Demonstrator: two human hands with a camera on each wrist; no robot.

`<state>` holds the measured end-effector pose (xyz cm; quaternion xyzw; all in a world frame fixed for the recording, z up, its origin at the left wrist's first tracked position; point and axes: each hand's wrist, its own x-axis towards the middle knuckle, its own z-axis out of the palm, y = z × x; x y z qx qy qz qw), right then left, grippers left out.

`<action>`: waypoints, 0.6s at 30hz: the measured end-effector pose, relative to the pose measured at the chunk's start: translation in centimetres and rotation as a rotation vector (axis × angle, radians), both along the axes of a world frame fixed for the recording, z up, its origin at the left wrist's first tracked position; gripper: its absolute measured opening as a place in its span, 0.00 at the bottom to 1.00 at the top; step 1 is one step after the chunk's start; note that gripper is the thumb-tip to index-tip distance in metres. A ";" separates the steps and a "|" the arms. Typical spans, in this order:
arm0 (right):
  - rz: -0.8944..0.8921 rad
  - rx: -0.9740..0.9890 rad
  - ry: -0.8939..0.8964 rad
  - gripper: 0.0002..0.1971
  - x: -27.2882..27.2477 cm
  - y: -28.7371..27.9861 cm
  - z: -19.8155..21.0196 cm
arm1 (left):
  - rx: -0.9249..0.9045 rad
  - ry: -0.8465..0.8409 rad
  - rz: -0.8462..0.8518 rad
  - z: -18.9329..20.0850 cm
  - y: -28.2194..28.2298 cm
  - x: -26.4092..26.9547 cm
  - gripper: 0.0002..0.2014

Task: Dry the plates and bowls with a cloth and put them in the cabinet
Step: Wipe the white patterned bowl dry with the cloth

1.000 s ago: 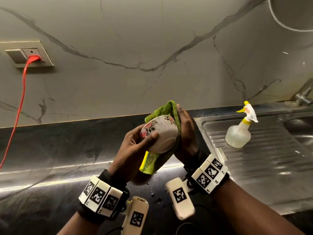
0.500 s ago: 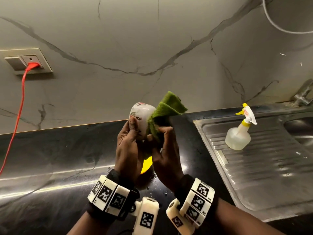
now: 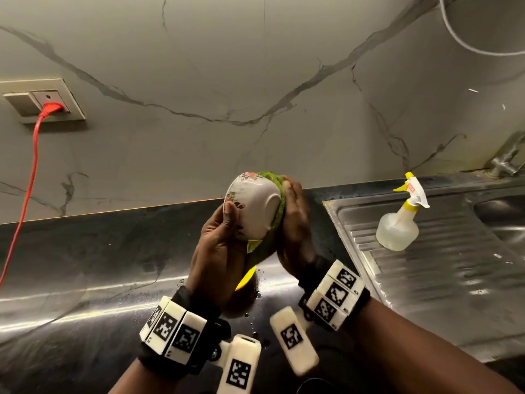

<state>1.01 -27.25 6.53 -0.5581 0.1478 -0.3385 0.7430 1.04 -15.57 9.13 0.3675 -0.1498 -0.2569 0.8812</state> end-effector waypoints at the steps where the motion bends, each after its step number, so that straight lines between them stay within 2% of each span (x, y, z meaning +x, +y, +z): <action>1: 0.025 0.070 -0.009 0.15 -0.4 0.1 -0.3 | -0.012 0.007 -0.010 0.0 0.1 0.1 0.22; 3: 0.054 0.148 -0.034 0.20 -1.1 0.5 -0.2 | -0.032 -0.015 -0.026 -0.1 0.1 0.3 0.20; 5: 0.087 0.227 -0.054 0.18 -1.4 0.4 0.3 | -0.030 -0.056 -0.054 -0.4 0.0 0.3 0.25; 7: 0.116 0.286 -0.070 0.16 -1.8 -0.7 1.2 | 0.058 -0.139 -0.036 -1.2 0.0 0.2 0.29; 10: 0.145 0.233 -0.086 0.11 -2.4 -2.7 3.1 | 0.243 -0.329 -0.006 -1.7 0.3 0.0 0.29; 12: 0.091 0.099 -0.113 0.05 -2.8 -3.4 3.7 | 0.374 -0.446 -0.017 -1.4 0.7 0.3 0.29; 14: 0.032 -0.177 -0.131 0.05 -3.1 -3.4 3.5 | 0.435 -0.498 -0.023 -0.8 0.9 0.7 0.31; 18: 0.105 -0.666 -0.172 0.06 -3.8 -2.8 3.2 | 0.509 -0.622 -0.025 -1.1 0.7 1.0 0.29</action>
